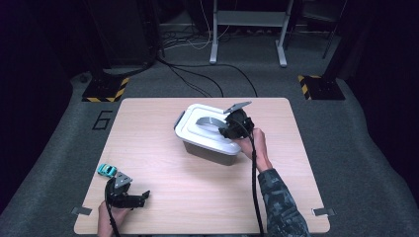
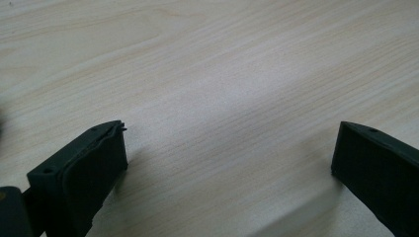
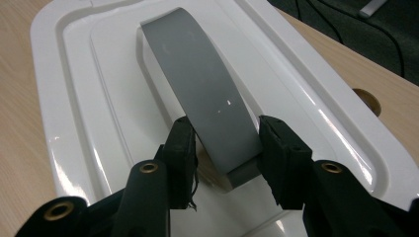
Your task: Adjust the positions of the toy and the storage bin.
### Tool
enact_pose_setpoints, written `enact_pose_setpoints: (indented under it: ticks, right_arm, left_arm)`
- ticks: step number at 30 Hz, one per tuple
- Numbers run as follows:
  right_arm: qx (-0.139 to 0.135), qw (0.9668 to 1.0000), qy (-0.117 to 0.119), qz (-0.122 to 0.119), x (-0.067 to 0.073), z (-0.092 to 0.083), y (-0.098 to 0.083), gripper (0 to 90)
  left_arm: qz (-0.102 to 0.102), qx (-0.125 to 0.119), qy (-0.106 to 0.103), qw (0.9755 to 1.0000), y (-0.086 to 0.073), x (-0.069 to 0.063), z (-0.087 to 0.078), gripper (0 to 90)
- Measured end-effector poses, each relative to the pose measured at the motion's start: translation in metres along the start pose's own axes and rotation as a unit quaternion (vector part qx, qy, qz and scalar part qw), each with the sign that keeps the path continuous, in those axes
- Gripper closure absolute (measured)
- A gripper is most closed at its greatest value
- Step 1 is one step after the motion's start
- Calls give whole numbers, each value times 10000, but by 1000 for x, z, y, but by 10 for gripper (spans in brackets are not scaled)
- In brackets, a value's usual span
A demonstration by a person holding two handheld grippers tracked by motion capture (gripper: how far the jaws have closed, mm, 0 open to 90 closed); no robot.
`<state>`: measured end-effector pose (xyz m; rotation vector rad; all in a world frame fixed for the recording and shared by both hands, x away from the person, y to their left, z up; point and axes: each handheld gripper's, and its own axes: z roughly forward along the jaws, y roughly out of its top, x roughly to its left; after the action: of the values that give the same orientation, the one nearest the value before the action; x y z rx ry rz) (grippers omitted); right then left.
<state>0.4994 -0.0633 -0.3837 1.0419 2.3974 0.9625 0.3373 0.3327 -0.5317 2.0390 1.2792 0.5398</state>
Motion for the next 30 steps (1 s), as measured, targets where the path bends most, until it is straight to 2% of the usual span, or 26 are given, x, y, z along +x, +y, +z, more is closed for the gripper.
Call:
enact_pose_setpoints:
  ticks: [2, 7, 9, 11, 13, 15, 16, 18, 19, 20, 21, 22, 27, 30]
  right_arm:
    - [33, 9999, -97, 58, 5, -1, 0, 589]
    - [46, 9999, -135, -26, 12, -1, 1, 584]
    - [-19, 10000, -30, 86, 9, -2, -1, 489]
    - [-128, 9998, 57, 133, 4, -6, -3, 441]
    - [-252, 9994, 47, 218, -2, -11, -5, 384]
    - [-368, 9990, -36, 257, -9, -17, -8, 396]
    - [-398, 9985, -59, 362, -14, -20, -10, 391]
    - [-479, 9980, 9, 419, -22, -24, -13, 386]
    - [-497, 9976, -51, 489, -26, -26, -14, 386]
    - [-497, 9976, -51, 489, -26, -26, -14, 386]
    - [-494, 9966, -302, 587, -35, -28, -15, 388]
    - [-453, 9962, -398, 627, -39, -27, -15, 391]
    - [-342, 9947, -573, 788, -55, -19, -17, 428]
    - [-228, 9942, -569, 884, -64, -9, -22, 458]
  left_arm:
    - [-5, -2, 1, 10000, 0, 0, 0, 1]
    - [-1, 1, 1, 10000, 0, 0, 0, 1]
    - [-1, -1, 1, 10000, 0, 0, 0, 1]
    - [-2, -1, 1, 10000, 0, 0, 0, 1]
    - [-5, -3, 1, 10000, 0, 0, 0, 1]
    - [-7, -4, 1, 10000, 0, 0, 0, 1]
    - [-1, 2, 0, 10000, 0, 0, 0, 1]
    - [-1, 0, 1, 10000, 0, 0, 0, 1]
    - [-6, -3, 1, 10000, 0, 0, 0, 1]
    - [-6, -3, 1, 10000, 0, 0, 0, 1]
    - [-4, -2, 1, 10000, 0, 0, 0, 1]
    - [-2, 0, 1, 10000, 0, 0, 0, 1]
    - [-2, 0, 1, 10000, 0, 0, 0, 1]
    - [-1, 1, 0, 10000, 0, 0, 0, 1]
